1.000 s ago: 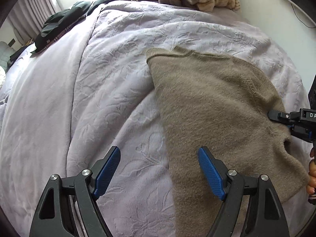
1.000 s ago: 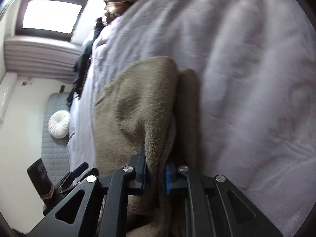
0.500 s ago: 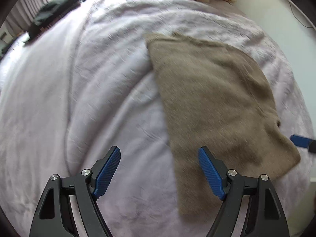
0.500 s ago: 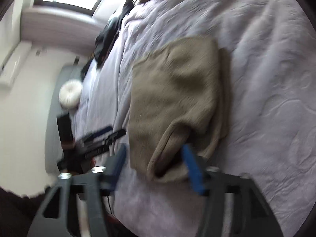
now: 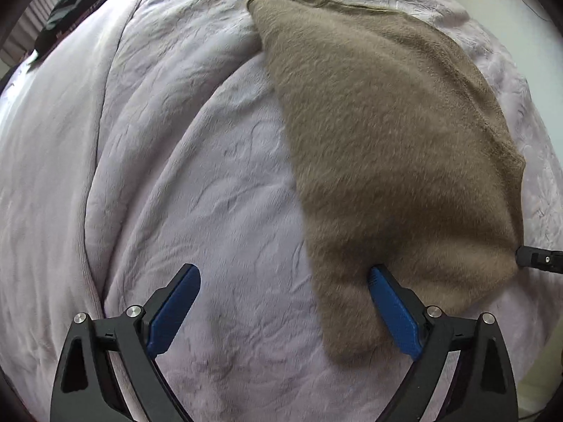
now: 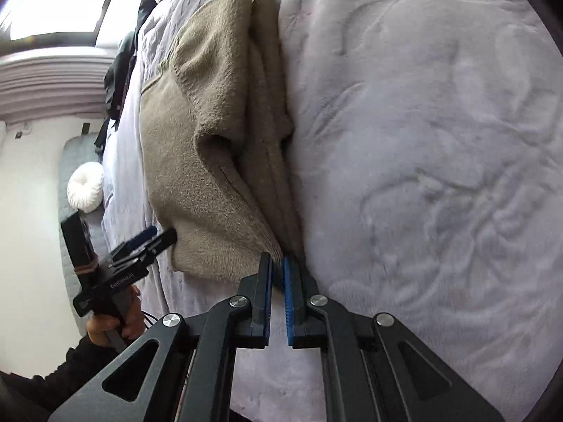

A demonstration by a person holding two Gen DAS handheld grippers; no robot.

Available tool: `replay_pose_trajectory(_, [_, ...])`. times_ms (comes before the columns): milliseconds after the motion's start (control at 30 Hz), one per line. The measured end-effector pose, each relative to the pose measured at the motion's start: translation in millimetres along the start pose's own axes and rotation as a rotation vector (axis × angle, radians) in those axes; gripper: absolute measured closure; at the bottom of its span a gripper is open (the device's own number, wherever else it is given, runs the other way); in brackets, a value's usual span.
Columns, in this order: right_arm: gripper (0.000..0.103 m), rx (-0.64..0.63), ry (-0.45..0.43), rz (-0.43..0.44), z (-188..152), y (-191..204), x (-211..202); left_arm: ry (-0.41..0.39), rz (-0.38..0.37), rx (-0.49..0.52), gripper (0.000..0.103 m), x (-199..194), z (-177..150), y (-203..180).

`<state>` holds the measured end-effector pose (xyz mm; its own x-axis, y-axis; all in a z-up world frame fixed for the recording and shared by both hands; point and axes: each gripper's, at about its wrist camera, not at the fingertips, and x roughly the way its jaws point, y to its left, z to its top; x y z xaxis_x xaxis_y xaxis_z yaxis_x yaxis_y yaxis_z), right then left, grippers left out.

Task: Fold small clothes

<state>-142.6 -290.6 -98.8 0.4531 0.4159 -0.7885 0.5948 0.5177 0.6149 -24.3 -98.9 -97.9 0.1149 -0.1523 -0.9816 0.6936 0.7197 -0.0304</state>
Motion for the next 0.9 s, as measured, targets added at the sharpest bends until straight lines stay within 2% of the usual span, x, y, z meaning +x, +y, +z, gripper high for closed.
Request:
replay_pose_trajectory(133, [0.096,-0.016,-0.044,-0.044,5.1,20.1,-13.2,0.016,0.006,-0.029,0.006,-4.2,-2.9,6.4])
replay_pose_trajectory(200, [0.093,-0.067,-0.094,-0.062,8.1,35.7,-24.0,0.023,0.011,-0.036,0.006,-5.8,-2.2,5.6])
replay_pose_trajectory(300, [0.092,-0.155,-0.157,-0.026,12.0,64.4,-33.2,0.024,0.028,-0.028,0.006,-8.0,-0.3,1.0])
replay_pose_trajectory(367, [0.092,-0.215,-0.146,-0.006,16.8,87.9,-25.4,0.024,0.033,-0.028,0.006,-9.5,2.9,-1.2])
replay_pose_trajectory(467, [0.092,-0.253,-0.072,-0.057,24.9,101.2,5.2,0.028,0.036,-0.034,0.006,-13.9,9.0,-2.3])
replay_pose_trajectory(567, [0.092,-0.207,-0.016,-0.108,31.7,87.7,36.2,0.031,0.034,-0.044,0.006,-13.7,11.6,-1.0])
replay_pose_trajectory(600, [0.096,-0.179,-0.007,-0.145,34.3,78.3,42.6,0.032,0.029,-0.047,0.006,-13.7,12.3,-0.8])
replay_pose_trajectory(633, [0.096,-0.149,-0.009,-0.142,30.9,66.7,40.3,0.033,0.025,-0.049,0.006,-13.8,13.3,-0.2])
replay_pose_trajectory(733, [0.096,-0.05,-0.021,-0.058,30.1,42.5,31.8,0.025,0.027,-0.033,0.006,-13.6,15.0,-0.1])
replay_pose_trajectory(900, [0.096,-0.095,0.002,-0.075,27.3,44.8,25.6,0.014,0.021,-0.009,0.006,-10.8,18.7,-3.9])
